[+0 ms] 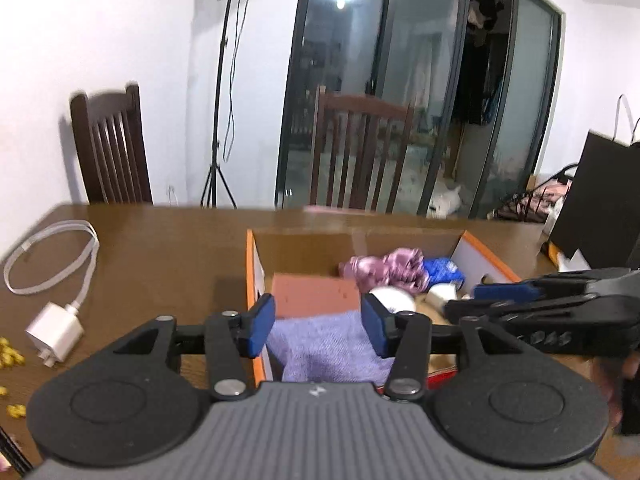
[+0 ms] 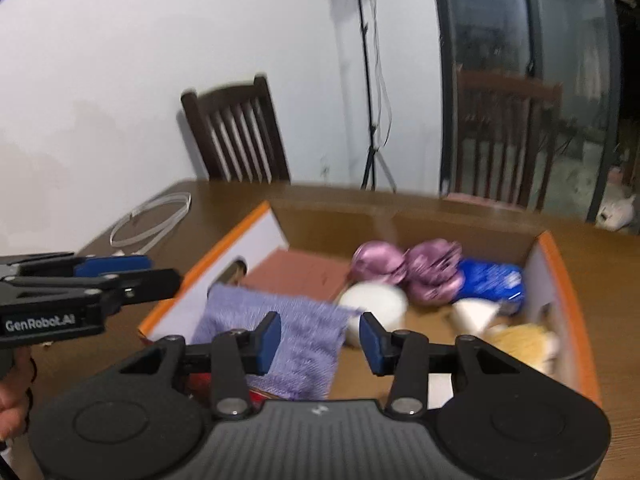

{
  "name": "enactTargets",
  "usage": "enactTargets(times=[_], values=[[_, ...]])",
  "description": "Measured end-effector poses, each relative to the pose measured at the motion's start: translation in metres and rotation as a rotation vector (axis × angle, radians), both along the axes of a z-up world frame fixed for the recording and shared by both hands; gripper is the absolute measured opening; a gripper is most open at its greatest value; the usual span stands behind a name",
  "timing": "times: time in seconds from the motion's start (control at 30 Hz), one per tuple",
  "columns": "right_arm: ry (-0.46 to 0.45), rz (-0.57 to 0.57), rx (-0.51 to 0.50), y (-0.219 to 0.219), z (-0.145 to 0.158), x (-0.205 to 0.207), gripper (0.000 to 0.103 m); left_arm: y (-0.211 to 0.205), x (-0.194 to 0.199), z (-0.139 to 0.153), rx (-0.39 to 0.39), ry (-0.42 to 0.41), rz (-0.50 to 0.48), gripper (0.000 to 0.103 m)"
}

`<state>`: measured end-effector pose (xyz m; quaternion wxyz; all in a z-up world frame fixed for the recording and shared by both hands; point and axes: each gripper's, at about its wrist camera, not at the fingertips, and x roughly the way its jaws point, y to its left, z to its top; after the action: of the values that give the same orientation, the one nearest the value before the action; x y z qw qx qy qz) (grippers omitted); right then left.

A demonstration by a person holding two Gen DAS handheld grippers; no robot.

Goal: Organize soft objects
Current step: 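Carry the sachet over the red box and open both grippers inside, then withdraw both grippers from the box back toward the pile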

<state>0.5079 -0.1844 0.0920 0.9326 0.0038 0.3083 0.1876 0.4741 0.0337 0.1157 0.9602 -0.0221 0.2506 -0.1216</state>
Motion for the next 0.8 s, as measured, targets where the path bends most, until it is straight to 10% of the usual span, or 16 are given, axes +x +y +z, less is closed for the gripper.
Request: enactTargets(times=[0.4, 0.8], values=[[-0.181, -0.139, -0.05, -0.07, 0.085, -0.106, 0.065, -0.006, -0.104, 0.065, 0.044, -0.19, 0.024, 0.081], [-0.404, -0.18, -0.037, -0.084, 0.088, -0.221, 0.083, -0.016, -0.225, 0.047, 0.068, -0.349, 0.099, 0.102]])
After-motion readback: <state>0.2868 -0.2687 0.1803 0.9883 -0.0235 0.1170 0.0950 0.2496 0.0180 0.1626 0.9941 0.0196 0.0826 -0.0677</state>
